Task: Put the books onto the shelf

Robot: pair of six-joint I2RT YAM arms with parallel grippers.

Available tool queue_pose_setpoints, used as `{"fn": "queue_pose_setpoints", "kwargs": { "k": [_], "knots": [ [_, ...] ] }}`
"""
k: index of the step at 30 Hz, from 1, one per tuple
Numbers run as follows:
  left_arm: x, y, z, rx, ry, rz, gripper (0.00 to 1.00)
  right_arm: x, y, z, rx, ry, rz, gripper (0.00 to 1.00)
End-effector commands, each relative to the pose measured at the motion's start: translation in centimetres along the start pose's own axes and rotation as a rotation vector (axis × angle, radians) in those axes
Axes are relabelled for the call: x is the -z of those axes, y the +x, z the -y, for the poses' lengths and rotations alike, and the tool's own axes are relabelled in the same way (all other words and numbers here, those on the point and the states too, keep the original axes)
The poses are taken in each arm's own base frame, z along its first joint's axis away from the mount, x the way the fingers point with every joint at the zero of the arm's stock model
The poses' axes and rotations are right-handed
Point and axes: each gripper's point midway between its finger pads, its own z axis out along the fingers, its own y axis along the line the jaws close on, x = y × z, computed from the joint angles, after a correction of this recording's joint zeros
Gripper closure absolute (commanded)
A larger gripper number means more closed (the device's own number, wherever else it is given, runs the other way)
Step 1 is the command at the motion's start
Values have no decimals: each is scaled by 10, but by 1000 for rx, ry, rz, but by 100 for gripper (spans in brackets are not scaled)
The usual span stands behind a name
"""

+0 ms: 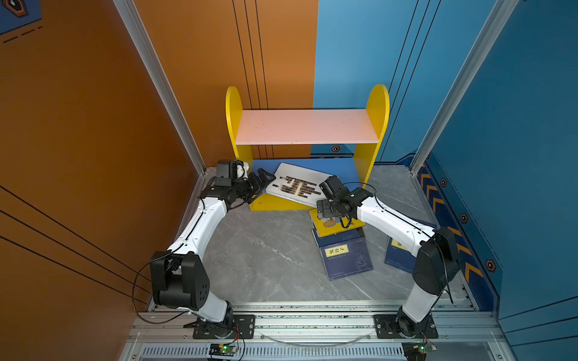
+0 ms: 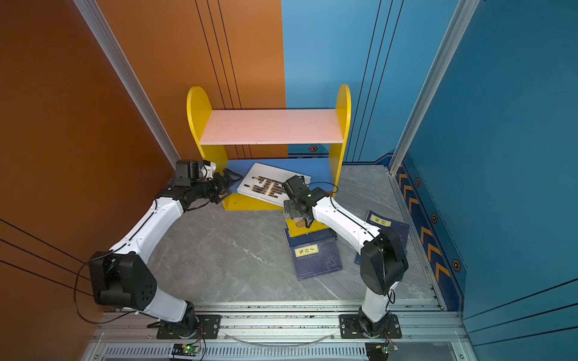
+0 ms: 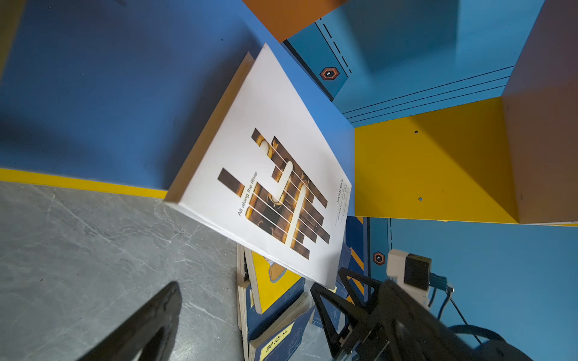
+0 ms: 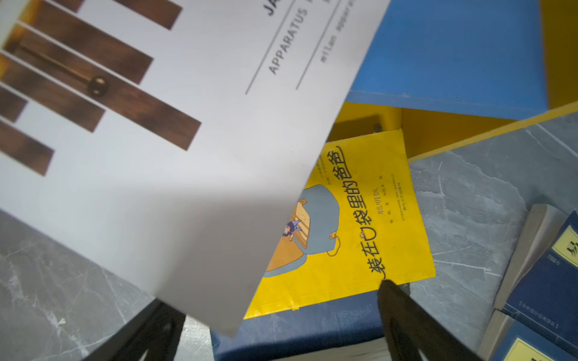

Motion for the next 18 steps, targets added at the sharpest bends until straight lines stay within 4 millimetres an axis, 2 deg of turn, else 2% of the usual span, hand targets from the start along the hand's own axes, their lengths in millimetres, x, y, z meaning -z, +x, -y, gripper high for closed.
{"fn": "queue_pose_setpoints", "kwargs": {
  "k": [1,8,12,18],
  "knots": [
    [-3,-5,4,-53,-34,32,1,1,-25,7,-67,5,65,5],
    [-15,-7,5,-83,-78,51,1,-7,-56,10,-128,-21,126,7],
    [-22,-7,-1,-92,-112,63,1,-8,-62,3,-126,-42,129,9],
    [-33,0,-5,-94,-144,56,1,4,-66,-5,-110,-107,158,7]
  ]
}}
